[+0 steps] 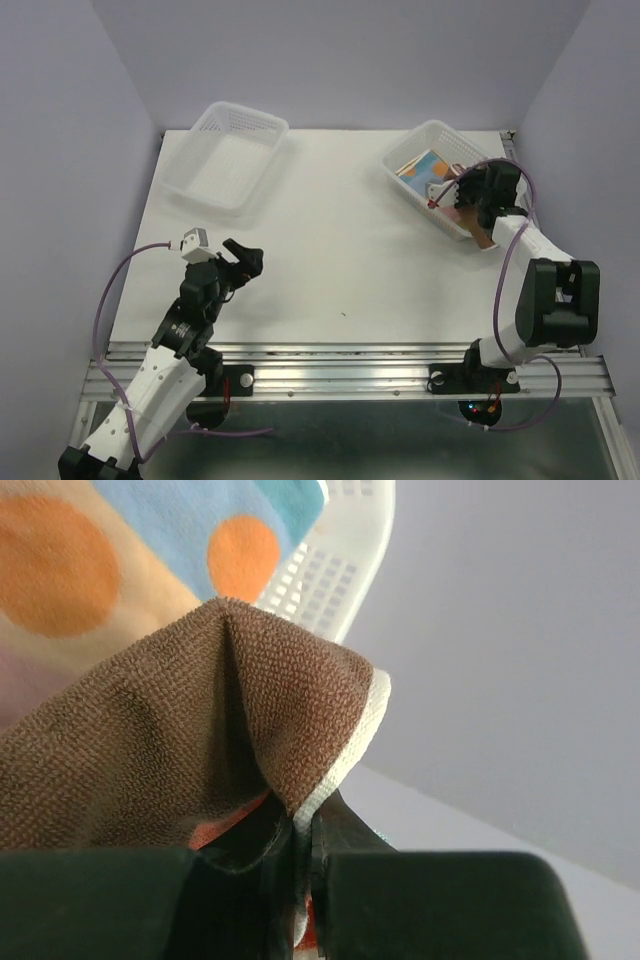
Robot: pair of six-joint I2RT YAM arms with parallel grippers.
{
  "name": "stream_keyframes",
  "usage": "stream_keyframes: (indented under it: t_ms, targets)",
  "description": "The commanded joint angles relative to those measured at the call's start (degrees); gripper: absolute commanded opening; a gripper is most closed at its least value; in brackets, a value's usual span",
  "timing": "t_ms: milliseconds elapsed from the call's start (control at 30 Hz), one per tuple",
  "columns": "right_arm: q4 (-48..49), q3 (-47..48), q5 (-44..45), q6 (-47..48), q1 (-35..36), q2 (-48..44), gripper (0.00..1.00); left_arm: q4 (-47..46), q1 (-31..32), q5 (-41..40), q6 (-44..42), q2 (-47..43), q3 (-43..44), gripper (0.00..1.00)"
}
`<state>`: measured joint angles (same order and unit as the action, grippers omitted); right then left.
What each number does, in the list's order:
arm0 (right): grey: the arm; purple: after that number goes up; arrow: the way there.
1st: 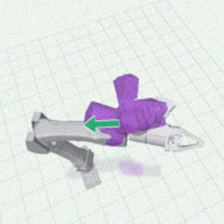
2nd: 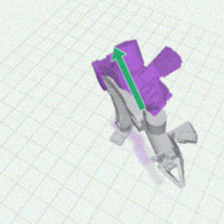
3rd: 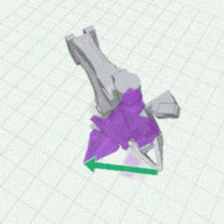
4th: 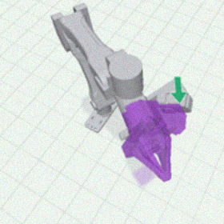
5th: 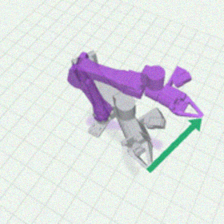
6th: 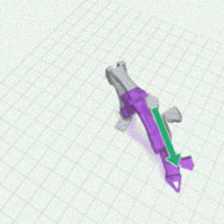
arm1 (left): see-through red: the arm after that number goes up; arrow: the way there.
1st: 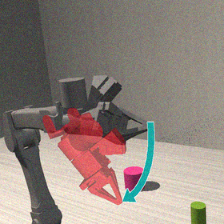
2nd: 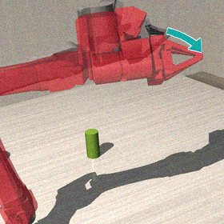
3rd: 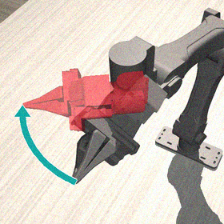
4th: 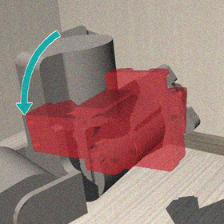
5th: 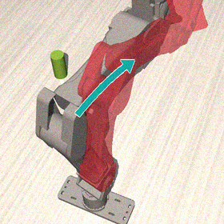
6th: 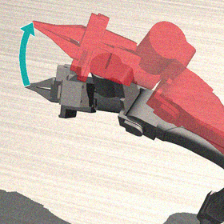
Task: Fold and stack the towels
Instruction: Neatly place the folded towel into the bin
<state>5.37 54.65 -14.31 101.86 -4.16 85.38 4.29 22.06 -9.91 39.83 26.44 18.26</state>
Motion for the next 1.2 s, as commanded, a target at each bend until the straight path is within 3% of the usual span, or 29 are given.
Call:
stream_keyframes:
  t_ms: [0, 1000, 1167]
  targets:
    - [9.48, 1.07, -6.16, 1.94, -0.06, 1.18, 0.01, -2.10, 0.26, -0.81, -1.07, -0.68, -0.51, 0.99]
    - [18.54, 9.07, -11.53, -6.24, 4.08, 15.95, 0.01, -1.75, 0.26, -2.04, -0.37, 1.69, 0.02, 0.99]
    - [20.73, 9.59, -10.66, -6.77, 4.08, 17.80, 0.06, -1.57, 0.26, -2.13, -0.28, 2.22, 0.20, 0.99]
